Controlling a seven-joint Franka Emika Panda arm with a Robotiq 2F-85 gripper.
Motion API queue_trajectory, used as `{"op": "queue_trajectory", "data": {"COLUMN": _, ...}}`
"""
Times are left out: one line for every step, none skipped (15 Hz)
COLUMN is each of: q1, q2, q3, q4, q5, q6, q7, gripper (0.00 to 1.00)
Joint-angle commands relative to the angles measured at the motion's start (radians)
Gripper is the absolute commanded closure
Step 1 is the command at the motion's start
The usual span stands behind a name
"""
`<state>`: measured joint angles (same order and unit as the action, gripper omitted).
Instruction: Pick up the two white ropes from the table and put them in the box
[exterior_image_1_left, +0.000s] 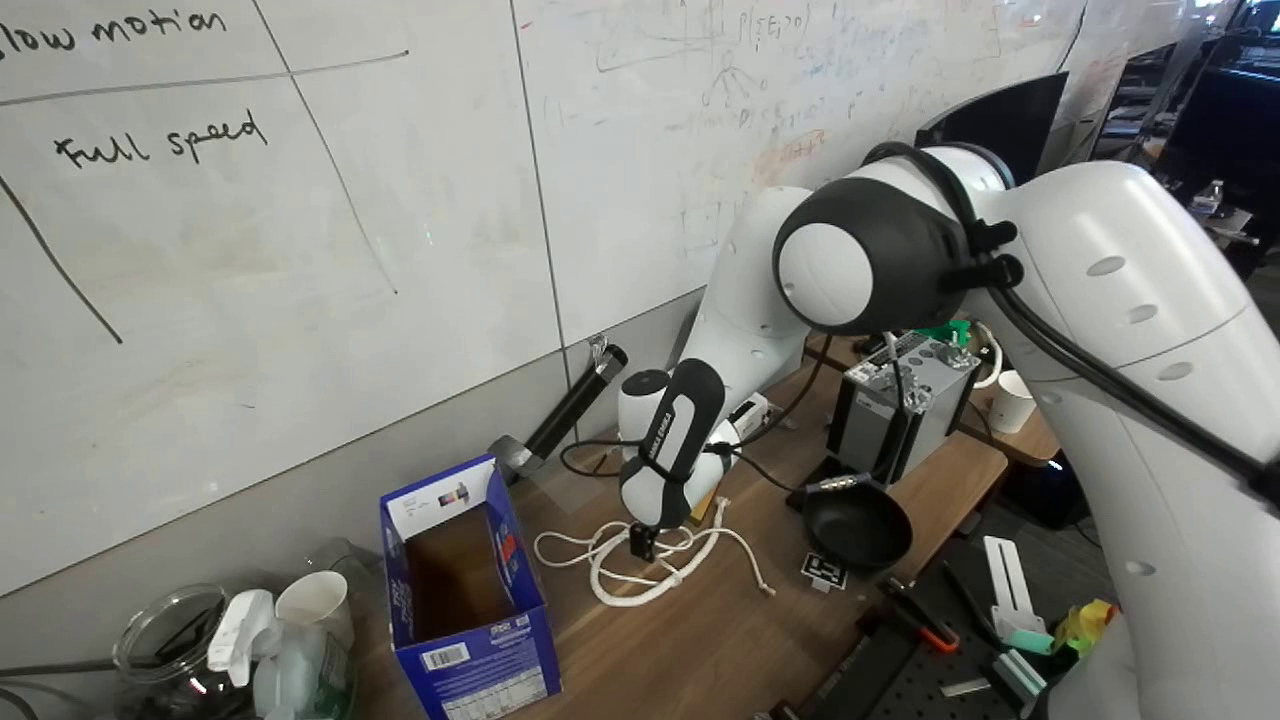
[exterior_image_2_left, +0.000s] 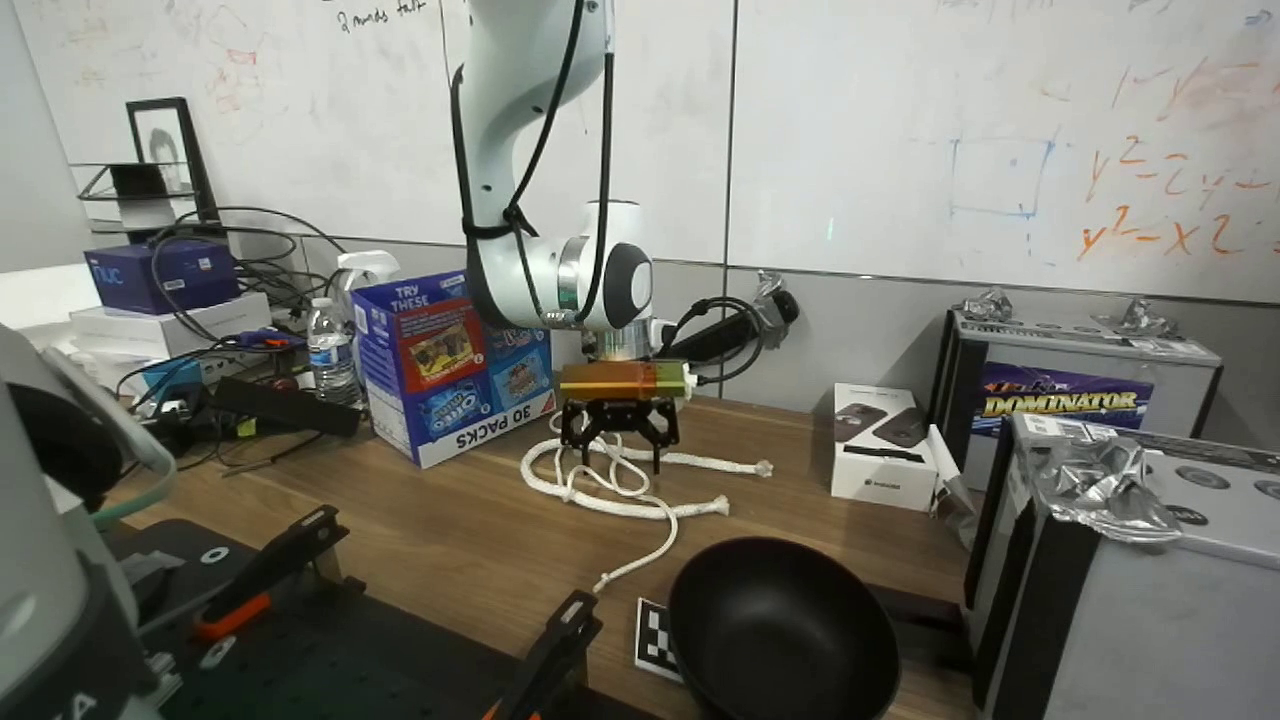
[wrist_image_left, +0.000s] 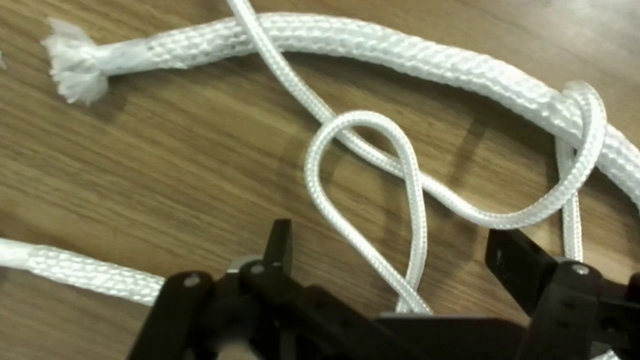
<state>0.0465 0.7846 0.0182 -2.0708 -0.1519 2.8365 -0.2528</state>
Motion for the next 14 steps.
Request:
{"op": "queue_trajectory", "data": {"q1": -0.001, "q2": 0.026, "q3": -0.002, "q4": 0.028, "q5": -0.019, "q6": 0.023, "q7": 0.018, "gripper": 0.0}}
{"op": "queue_trajectory", "data": {"q1": 0.0, "q2": 0.028, "q3": -0.002, "q4": 0.029, "q5": -0.02, "q6": 0.023, "q7": 0.018, "gripper": 0.0}}
{"op": "queue_trajectory", "data": {"q1": 0.0, "q2": 0.029, "q3": -0.003, "q4": 0.031, "q5": -0.02, "q6": 0.022, "q7": 0.018, "gripper": 0.0}}
{"op": "queue_trajectory", "data": {"q1": -0.001, "q2": 0.03, "q3": -0.002, "q4": 0.032, "q5": -0.019, "q6": 0.022, "q7": 0.018, "gripper": 0.0}}
{"op": "queue_trajectory", "data": {"q1": -0.001, "q2": 0.031, "q3": -0.003, "q4": 0.033, "q5": -0.019, "q6": 0.022, "q7": 0.019, "gripper": 0.0}}
{"op": "queue_trajectory", "data": {"q1": 0.0, "q2": 0.03, "q3": -0.003, "q4": 0.033, "q5": -0.02, "q6": 0.024, "q7": 0.019, "gripper": 0.0}}
{"op": "queue_trajectory", "data": {"q1": -0.001, "q2": 0.03, "q3": -0.002, "q4": 0.033, "q5": -0.02, "q6": 0.024, "q7": 0.018, "gripper": 0.0}}
{"op": "queue_trajectory", "data": {"q1": -0.001, "q2": 0.031, "q3": -0.001, "q4": 0.034, "q5": -0.02, "q6": 0.024, "q7": 0.017, "gripper": 0.0}}
{"op": "queue_trajectory", "data": {"q1": -0.006, "q2": 0.032, "q3": 0.004, "q4": 0.034, "q5": -0.017, "q6": 0.025, "q7": 0.014, "gripper": 0.0}}
{"op": "queue_trajectory", "data": {"q1": -0.005, "q2": 0.032, "q3": 0.003, "q4": 0.035, "q5": -0.017, "q6": 0.025, "q7": 0.016, "gripper": 0.0}}
{"op": "queue_trajectory", "data": {"q1": -0.007, "q2": 0.032, "q3": 0.004, "q4": 0.035, "q5": -0.017, "q6": 0.025, "q7": 0.014, "gripper": 0.0}}
{"op": "queue_trajectory", "data": {"q1": -0.007, "q2": 0.032, "q3": 0.004, "q4": 0.036, "q5": -0.017, "q6": 0.026, "q7": 0.014, "gripper": 0.0}}
{"op": "queue_trajectory", "data": {"q1": -0.007, "q2": 0.032, "q3": 0.004, "q4": 0.035, "q5": -0.017, "q6": 0.028, "q7": 0.014, "gripper": 0.25}}
{"op": "queue_trajectory", "data": {"q1": -0.006, "q2": 0.031, "q3": 0.004, "q4": 0.035, "q5": -0.018, "q6": 0.029, "q7": 0.014, "gripper": 0.25}}
